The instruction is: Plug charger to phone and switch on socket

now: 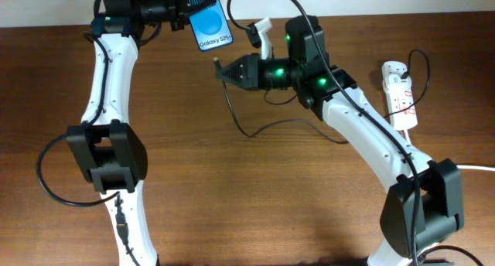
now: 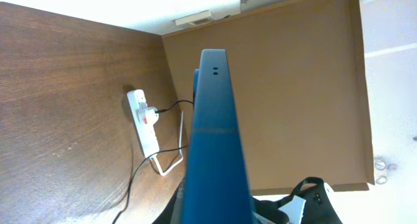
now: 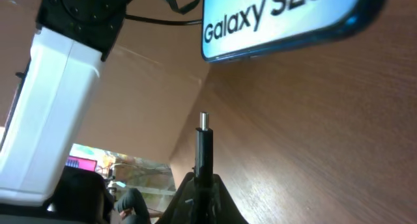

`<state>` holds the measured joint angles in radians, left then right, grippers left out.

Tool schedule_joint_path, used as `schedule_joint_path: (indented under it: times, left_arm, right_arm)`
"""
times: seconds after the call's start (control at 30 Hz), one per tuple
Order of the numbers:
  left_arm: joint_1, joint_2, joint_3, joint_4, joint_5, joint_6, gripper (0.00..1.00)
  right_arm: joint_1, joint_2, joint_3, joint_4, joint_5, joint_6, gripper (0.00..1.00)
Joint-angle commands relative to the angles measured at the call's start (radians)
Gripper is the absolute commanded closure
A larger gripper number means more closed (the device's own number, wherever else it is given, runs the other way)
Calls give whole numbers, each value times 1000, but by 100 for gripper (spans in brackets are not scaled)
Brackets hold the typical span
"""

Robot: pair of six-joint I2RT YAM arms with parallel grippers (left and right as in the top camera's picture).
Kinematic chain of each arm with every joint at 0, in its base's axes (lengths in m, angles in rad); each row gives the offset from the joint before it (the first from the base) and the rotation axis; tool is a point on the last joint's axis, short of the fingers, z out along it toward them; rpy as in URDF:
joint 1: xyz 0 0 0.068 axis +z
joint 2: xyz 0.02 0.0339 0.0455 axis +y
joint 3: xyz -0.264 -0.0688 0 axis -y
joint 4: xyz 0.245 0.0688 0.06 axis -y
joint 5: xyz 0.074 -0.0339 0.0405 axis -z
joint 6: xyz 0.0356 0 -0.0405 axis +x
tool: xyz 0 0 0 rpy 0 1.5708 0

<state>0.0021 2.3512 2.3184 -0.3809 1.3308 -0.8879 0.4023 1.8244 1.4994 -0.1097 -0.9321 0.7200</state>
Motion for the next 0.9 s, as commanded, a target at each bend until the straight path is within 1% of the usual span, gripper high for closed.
schedule_joint_path:
  times: [0.0,0.4,0.47,0.6,0.87]
  left_arm:
    - [-4,5,6,7,8,-32,100]
    - [-4,5,6,6,24,-40,100]
    - [-6,5,6,6,30,-43,100]
    - [-9,5,6,7,38,-51,100]
    - [-8,5,6,7,40,-51,100]
  right_arm:
    - [1,13,10,32,28,50,96]
    - [-45,18,-24,51,24,71,96]
    - [-45,37,-25,120,-31,76,96]
    - [-43,100,-25,251,-113,139,96]
    - [-43,113,-29,264,-126,153,96]
